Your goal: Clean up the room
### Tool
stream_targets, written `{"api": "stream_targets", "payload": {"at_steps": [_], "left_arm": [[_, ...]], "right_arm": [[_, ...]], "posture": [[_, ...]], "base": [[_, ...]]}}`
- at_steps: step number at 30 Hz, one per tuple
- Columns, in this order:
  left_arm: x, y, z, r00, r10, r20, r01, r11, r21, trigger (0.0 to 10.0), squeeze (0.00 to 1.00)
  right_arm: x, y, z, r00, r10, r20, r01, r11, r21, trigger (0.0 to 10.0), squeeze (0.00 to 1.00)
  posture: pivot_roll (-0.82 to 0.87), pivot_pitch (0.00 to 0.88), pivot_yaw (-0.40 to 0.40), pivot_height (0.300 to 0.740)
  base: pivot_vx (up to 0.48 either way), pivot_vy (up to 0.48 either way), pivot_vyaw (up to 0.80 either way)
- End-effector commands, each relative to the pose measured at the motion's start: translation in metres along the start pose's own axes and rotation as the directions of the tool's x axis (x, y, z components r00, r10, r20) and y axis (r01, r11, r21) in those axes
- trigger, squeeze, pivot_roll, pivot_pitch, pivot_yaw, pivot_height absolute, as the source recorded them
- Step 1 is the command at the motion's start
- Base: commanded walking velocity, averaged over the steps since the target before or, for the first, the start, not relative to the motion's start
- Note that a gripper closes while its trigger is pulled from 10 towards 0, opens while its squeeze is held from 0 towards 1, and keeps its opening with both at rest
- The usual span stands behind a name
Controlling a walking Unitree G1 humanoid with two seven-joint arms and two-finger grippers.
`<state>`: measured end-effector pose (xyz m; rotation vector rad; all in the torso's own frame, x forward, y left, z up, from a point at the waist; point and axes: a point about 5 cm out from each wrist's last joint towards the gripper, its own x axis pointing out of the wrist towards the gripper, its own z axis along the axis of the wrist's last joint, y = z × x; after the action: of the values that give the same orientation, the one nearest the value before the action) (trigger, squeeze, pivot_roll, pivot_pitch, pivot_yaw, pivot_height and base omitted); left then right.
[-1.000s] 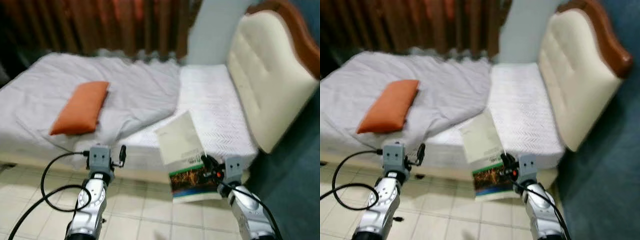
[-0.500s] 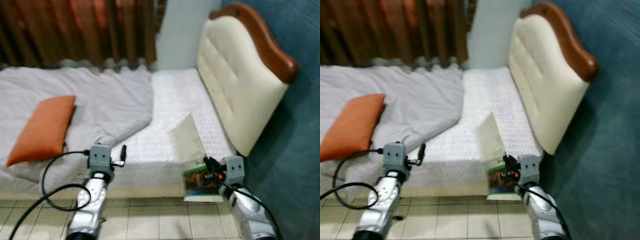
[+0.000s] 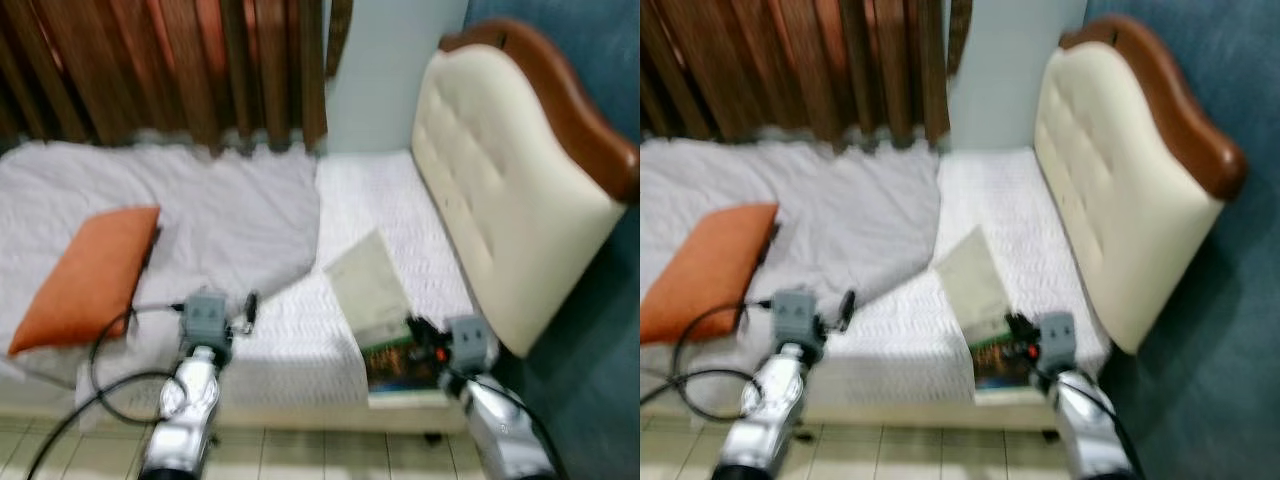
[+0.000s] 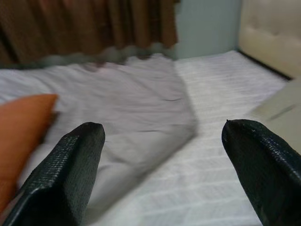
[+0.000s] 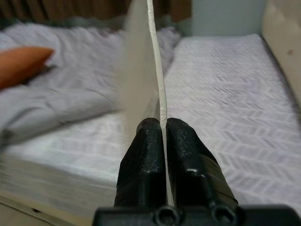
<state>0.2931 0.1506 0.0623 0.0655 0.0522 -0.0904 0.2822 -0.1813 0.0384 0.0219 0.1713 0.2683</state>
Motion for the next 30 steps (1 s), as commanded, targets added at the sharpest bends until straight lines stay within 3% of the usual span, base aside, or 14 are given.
{"api": "stream_targets", "payload": {"at_steps": [1,25,28,30], "left_arm": [[0.001,0.008,0.005,1.0,0.016,0.019,-0.016,1.0,0.019,10.0,0.0],[-0.002,0.009,0.007,1.0,0.0,0.023,-0.001,1.0,0.027,10.0,0.0],[-0.004,0.008,0.008,0.999,-0.036,0.033,0.035,0.999,0.032,10.0,0.0],[-0.01,0.005,0.012,0.99,-0.138,0.034,0.136,0.99,0.04,10.0,0.0]], "right_arm": [[0.007,0.003,0.014,0.998,0.009,0.062,-0.009,1.0,-0.009,0.0,0.0],[0.014,0.01,0.017,0.997,0.032,0.071,-0.032,0.999,-0.003,0.0,0.0],[0.023,0.02,0.027,0.993,0.063,0.1,-0.07,0.995,0.066,0.0,0.0],[0.038,0.029,0.041,0.99,0.065,0.128,-0.096,0.962,0.255,0.0,0.0]], "posture": [[0.0,0.0,-0.026,0.74],[0.01,0.0,-0.016,0.74],[0.03,0.0,-0.008,0.74],[0.05,0.107,0.027,0.74]], "base": [[0.472,0.0,0.0],[0.475,0.0,0.0],[0.16,0.0,0.0],[0.0,0.0,0.0]]}}
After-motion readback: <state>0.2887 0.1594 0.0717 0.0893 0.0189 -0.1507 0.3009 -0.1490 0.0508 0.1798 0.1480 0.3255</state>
